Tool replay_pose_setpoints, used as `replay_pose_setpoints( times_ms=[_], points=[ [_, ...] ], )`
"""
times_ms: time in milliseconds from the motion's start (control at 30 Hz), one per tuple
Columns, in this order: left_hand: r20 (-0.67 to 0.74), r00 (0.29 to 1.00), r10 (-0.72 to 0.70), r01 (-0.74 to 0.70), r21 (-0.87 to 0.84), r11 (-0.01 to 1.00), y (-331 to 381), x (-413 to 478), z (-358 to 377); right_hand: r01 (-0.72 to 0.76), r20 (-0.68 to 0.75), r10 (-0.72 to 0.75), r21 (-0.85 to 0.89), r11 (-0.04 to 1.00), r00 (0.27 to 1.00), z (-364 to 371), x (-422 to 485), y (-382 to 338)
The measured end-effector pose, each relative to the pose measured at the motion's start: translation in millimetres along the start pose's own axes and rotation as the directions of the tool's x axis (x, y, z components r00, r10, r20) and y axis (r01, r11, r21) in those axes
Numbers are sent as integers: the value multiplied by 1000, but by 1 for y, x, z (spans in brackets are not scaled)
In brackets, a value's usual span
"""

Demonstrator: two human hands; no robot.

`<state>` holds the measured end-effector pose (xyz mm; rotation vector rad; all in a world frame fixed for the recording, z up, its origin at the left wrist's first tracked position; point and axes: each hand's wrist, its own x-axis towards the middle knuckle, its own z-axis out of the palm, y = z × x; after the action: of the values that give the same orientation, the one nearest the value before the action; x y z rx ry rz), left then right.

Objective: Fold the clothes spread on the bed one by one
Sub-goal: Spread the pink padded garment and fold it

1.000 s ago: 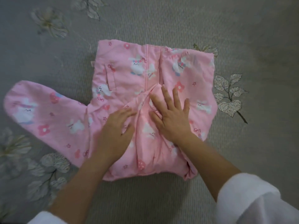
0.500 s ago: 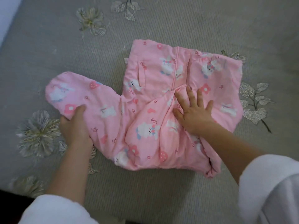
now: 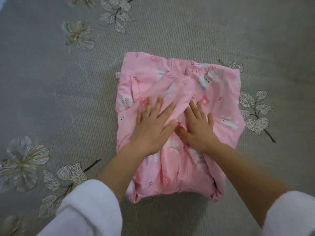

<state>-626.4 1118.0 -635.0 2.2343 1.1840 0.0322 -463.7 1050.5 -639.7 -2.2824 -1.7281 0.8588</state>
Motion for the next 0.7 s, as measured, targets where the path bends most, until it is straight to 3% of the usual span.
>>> replay_pose_setpoints(
  times_ms=[67, 100, 167, 300, 433, 500, 533, 600, 667, 700],
  points=[
    [25, 999, 37, -38, 55, 998, -6, 5, 8, 42, -130, 1, 323, 945, 991, -10, -11, 8],
    [-1, 999, 54, -54, 79, 995, -8, 7, 9, 45, -178, 30, 403, 914, 984, -14, -16, 14],
    [-48, 995, 83, -73, 179, 981, -10, 11, 12, 28, -202, 33, 292, 956, 979, -18, -24, 23],
    [-66, 996, 58, -34, 321, 947, -7, 16, 29, 12, -51, -20, -162, 987, 998, 1, -27, 29],
    [-48, 999, 7, 10, 347, 938, -6, 21, 36, -38, 55, 52, -236, 971, 997, 0, -15, 25],
    [29, 1000, -12, 3, 296, 955, -5, 24, 28, -21, 103, 38, -160, 987, 994, -15, -13, 22],
    [83, 997, -3, -15, 211, 977, -5, 26, 20, 2, 73, 4, -78, 997, 997, -25, -16, 21],
    [113, 989, 93, -89, -39, 995, -9, 18, -5, 95, -171, -88, 38, 995, 981, -43, -37, 25],
    [-36, 981, 192, -195, -139, 971, -22, -12, -34, 106, -378, -103, -11, 994, 920, -53, -74, 40],
    [-110, 972, 207, -218, -107, 970, -33, -33, -45, 87, -391, -108, -72, 994, 914, -53, -95, 51]
  ],
)
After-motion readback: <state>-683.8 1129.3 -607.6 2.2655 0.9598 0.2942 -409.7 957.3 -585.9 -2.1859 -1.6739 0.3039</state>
